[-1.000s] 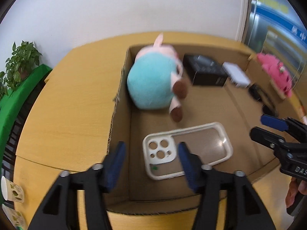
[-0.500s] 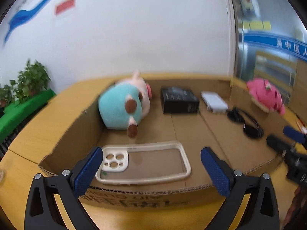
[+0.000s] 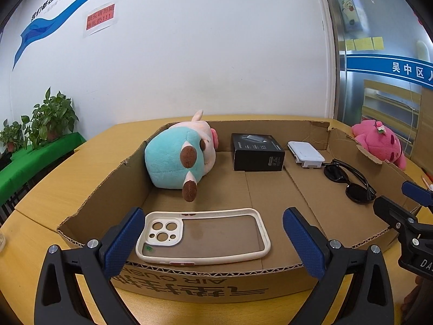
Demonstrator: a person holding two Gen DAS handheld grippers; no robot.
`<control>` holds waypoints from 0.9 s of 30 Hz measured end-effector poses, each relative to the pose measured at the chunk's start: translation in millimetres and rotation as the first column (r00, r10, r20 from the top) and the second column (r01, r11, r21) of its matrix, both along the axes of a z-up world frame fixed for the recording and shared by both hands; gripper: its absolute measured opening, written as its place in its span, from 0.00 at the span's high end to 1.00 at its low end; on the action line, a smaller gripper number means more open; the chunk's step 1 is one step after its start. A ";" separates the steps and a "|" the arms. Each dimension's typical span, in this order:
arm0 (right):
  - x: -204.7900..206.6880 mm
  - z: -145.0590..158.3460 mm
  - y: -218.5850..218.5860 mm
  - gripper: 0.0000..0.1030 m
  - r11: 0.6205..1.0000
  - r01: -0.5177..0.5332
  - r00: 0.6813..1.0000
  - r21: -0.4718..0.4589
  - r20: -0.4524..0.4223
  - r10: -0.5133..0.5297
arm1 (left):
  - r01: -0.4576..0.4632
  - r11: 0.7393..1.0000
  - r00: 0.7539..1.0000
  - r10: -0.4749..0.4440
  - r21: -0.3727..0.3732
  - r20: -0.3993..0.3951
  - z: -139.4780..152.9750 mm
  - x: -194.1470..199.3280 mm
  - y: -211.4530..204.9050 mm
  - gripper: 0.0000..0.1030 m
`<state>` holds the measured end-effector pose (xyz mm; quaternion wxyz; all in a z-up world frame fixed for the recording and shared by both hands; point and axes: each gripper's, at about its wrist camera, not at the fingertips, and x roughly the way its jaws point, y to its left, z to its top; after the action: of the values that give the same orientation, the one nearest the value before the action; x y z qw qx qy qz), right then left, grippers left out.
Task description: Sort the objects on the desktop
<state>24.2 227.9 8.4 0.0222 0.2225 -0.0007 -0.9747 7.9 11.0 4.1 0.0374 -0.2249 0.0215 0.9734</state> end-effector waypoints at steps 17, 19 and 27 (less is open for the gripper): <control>0.0 1.1 0.1 0.12 1.000 0.001 1.000 0.002 0.000 -0.001 | -0.001 1.000 1.000 0.001 -0.002 -0.001 0.7 0.5 0.0 0.00; 0.1 1.1 0.2 0.12 1.000 0.001 1.000 0.001 -0.001 -0.001 | 0.000 1.000 1.000 0.000 0.000 0.000 0.4 0.5 -0.3 0.00; 0.1 1.2 0.3 0.12 1.000 0.001 1.000 0.002 -0.001 -0.001 | 0.000 1.000 1.000 0.000 -0.003 -0.001 0.0 0.3 1.3 0.00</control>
<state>24.3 228.3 9.6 0.0215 0.2220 0.0000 -0.9748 8.2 12.3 4.1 0.0373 -0.2244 0.0229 0.9735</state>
